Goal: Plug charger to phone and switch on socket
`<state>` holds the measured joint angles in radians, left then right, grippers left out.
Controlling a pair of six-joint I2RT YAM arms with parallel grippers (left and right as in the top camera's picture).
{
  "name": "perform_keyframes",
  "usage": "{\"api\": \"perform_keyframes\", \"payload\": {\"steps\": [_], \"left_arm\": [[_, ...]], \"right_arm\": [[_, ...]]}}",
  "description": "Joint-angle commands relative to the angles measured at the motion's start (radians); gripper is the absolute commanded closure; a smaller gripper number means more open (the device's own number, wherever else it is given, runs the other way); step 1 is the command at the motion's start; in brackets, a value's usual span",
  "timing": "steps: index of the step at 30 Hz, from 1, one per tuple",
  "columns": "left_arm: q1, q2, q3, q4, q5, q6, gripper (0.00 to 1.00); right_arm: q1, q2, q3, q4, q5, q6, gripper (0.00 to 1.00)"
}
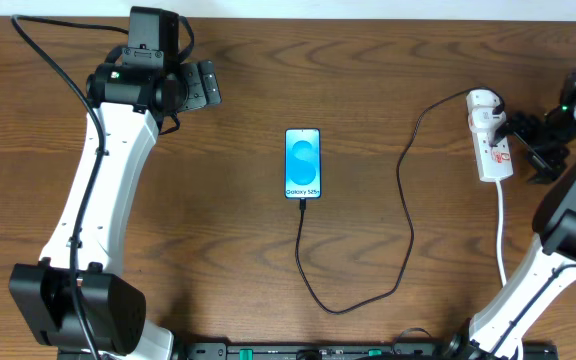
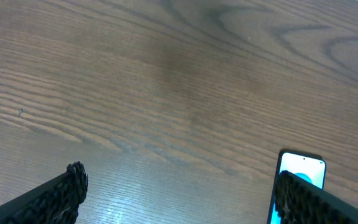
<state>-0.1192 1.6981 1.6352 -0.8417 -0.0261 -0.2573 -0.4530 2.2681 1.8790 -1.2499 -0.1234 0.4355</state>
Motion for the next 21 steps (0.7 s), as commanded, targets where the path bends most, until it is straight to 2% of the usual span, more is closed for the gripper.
{"api": "perform_keyframes", "payload": {"steps": [1, 6, 11, 16, 21], "left_arm": [[0.003, 0.006, 0.003, -0.003, -0.012, 0.009, 0.02], [0.003, 0.006, 0.003, -0.003, -0.012, 0.009, 0.02], [0.003, 0.006, 0.003, -0.003, -0.012, 0.009, 0.02], [0.003, 0.006, 0.003, -0.003, -0.012, 0.009, 0.02], [0.003, 0.006, 0.003, -0.003, -0.012, 0.009, 0.02]], "right_arm": [[-0.024, -0.178, 0.006, -0.026, -0.003, -0.029, 0.01], [0.016, -0.383, 0.002, -0.104, -0.003, -0.067, 0.02], [0.129, -0.593, -0.074, -0.124, 0.014, -0.131, 0.02], [0.336, -0.866, -0.296, -0.009, 0.099, -0.142, 0.01], [0.473, -1.096, -0.532, 0.130, 0.118, -0.165, 0.01]]}}
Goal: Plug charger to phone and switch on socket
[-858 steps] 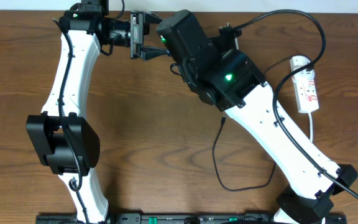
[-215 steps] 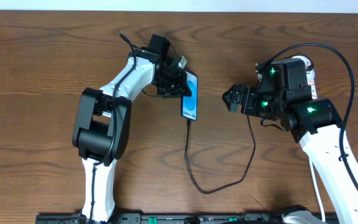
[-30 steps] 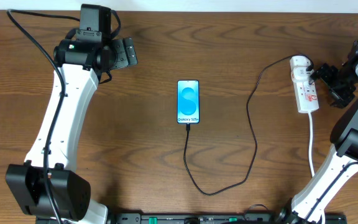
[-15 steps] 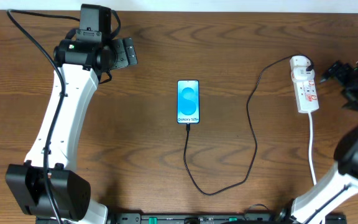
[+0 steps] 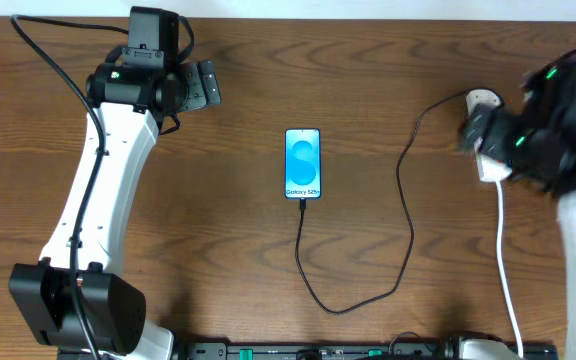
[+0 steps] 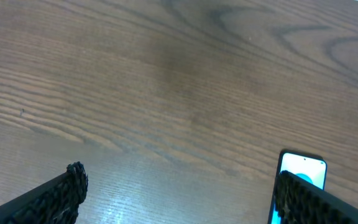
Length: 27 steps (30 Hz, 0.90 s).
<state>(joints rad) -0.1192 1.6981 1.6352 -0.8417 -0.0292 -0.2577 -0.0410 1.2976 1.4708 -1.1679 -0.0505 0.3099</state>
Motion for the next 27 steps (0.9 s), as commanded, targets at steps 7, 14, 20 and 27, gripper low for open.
{"api": "perform_keyframes", "payload": {"steps": [7, 14, 20, 27], "left_arm": [[0.003, 0.006, 0.003, -0.003, -0.009, 0.010, 0.02], [0.003, 0.006, 0.003, -0.003, -0.009, 0.010, 0.02], [0.003, 0.006, 0.003, -0.003, -0.009, 0.010, 0.02], [0.003, 0.006, 0.003, -0.003, -0.009, 0.010, 0.02]], "right_arm": [[0.106, -0.365, -0.379, 0.145, 0.045, -0.026, 0.01], [0.106, -0.409, -0.420, 0.127, 0.044, -0.008, 0.01], [0.106, -0.407, -0.420, 0.124, 0.044, -0.008, 0.01], [0.106, -0.407, -0.420, 0.124, 0.044, -0.008, 0.01]]}}
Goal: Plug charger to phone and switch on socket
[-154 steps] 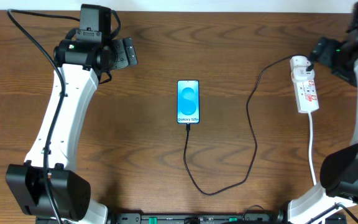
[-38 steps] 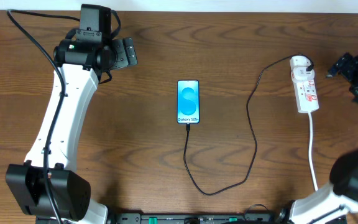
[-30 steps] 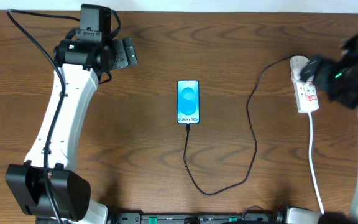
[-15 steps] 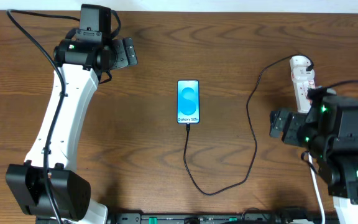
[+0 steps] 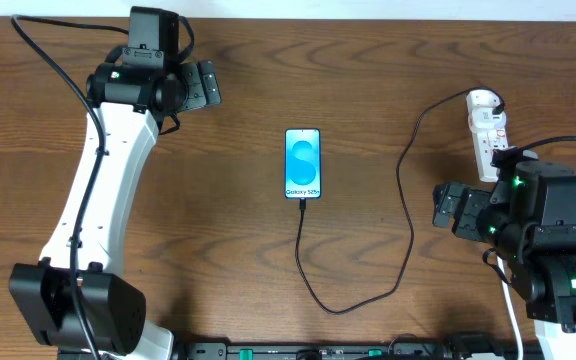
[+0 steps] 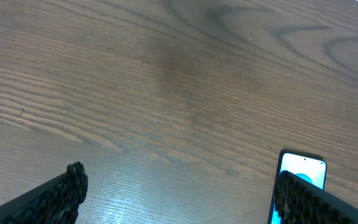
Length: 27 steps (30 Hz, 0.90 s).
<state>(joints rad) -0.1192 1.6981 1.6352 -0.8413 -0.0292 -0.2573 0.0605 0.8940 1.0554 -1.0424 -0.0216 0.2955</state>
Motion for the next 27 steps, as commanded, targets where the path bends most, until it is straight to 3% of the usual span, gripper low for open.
{"api": "perform_keyframes", "payload": {"steps": [1, 12, 27], "left_arm": [[0.003, 0.006, 0.003, -0.003, -0.009, 0.009, 0.02], [0.003, 0.006, 0.003, -0.003, -0.009, 0.009, 0.02], [0.003, 0.006, 0.003, -0.003, -0.009, 0.009, 0.02]], "right_arm": [[0.004, -0.004, -0.004, -0.002, 0.015, 0.006, 0.01], [0.005, -0.088, -0.051, 0.006, 0.031, -0.018, 0.01], [0.005, -0.585, -0.747, 0.780, -0.014, -0.207, 0.01]]}}
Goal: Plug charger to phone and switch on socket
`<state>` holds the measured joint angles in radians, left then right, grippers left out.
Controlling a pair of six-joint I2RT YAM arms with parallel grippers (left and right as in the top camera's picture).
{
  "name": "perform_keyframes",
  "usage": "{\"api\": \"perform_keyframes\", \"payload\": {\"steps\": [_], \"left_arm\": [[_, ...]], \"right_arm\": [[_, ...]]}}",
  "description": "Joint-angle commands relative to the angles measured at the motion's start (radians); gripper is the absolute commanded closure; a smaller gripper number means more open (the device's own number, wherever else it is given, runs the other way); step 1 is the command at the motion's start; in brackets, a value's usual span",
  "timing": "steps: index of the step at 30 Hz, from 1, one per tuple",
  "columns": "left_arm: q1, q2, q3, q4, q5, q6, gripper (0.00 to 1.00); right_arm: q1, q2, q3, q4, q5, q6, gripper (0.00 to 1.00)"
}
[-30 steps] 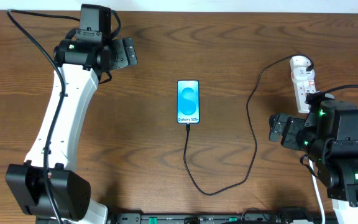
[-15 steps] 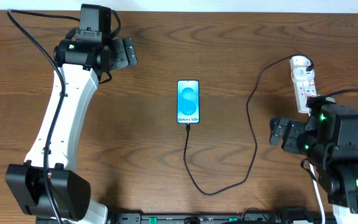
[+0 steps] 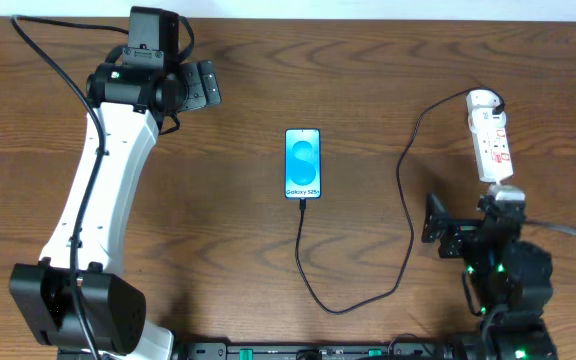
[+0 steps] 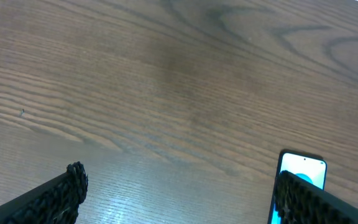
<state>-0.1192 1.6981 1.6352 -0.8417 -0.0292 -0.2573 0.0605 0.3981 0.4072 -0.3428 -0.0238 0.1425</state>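
Observation:
The phone (image 3: 303, 163) lies face up mid-table with its blue screen lit, and its top corner shows as the phone (image 4: 303, 167) in the left wrist view. A black charger cable (image 3: 408, 200) is plugged into the phone's near end and loops round to the white power strip (image 3: 490, 135) at the right. My left gripper (image 3: 206, 85) hangs open and empty at the back left, its fingers (image 4: 73, 186) wide apart over bare wood. My right gripper (image 3: 438, 230) sits at the front right, well short of the strip, its fingers apart and empty.
The wooden table (image 3: 218, 250) carries only the phone, cable and strip. The strip's white lead (image 3: 503, 225) runs toward the front edge beside my right arm (image 3: 503, 275). My left arm (image 3: 108, 180) spans the left side.
My right arm has drawn back further toward the front edge, its gripper now lower and a little more to the left. The left arm, phone, cable and strip have not moved.
My right gripper was at the power strip on the right. Then it showed blurred over the strip. Later it was off the strip at the front right, and now nearer the front edge. The phone stayed lit and cabled, the left arm still.

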Motion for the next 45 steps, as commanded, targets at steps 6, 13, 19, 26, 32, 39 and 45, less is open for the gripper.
{"api": "perform_keyframes", "payload": {"steps": [6, 13, 19, 26, 32, 39, 45], "left_arm": [[0.003, 0.006, 0.003, -0.003, -0.009, 0.009, 0.02], [0.003, 0.006, 0.003, -0.003, -0.009, 0.009, 0.02], [0.003, 0.006, 0.003, -0.003, -0.009, 0.009, 0.02], [0.003, 0.006, 0.003, -0.003, -0.009, 0.009, 0.02], [0.003, 0.006, 0.003, -0.003, -0.009, 0.009, 0.02], [0.003, 0.006, 0.003, -0.003, -0.009, 0.009, 0.02], [0.003, 0.006, 0.003, -0.003, -0.009, 0.009, 0.02]], "right_arm": [[-0.008, -0.239, -0.266, 0.270, -0.011, -0.073, 0.01], [-0.010, -0.351, -0.390, 0.395, -0.008, -0.073, 0.01], [-0.013, -0.381, -0.402, 0.327, 0.007, -0.073, 0.01], [-0.019, -0.382, -0.402, 0.264, -0.001, -0.094, 0.01], [-0.020, -0.381, -0.402, 0.264, 0.006, -0.156, 0.01], [-0.019, -0.381, -0.402, 0.264, 0.006, -0.166, 0.01], [-0.020, -0.381, -0.402, 0.267, 0.006, -0.166, 0.01]]}}
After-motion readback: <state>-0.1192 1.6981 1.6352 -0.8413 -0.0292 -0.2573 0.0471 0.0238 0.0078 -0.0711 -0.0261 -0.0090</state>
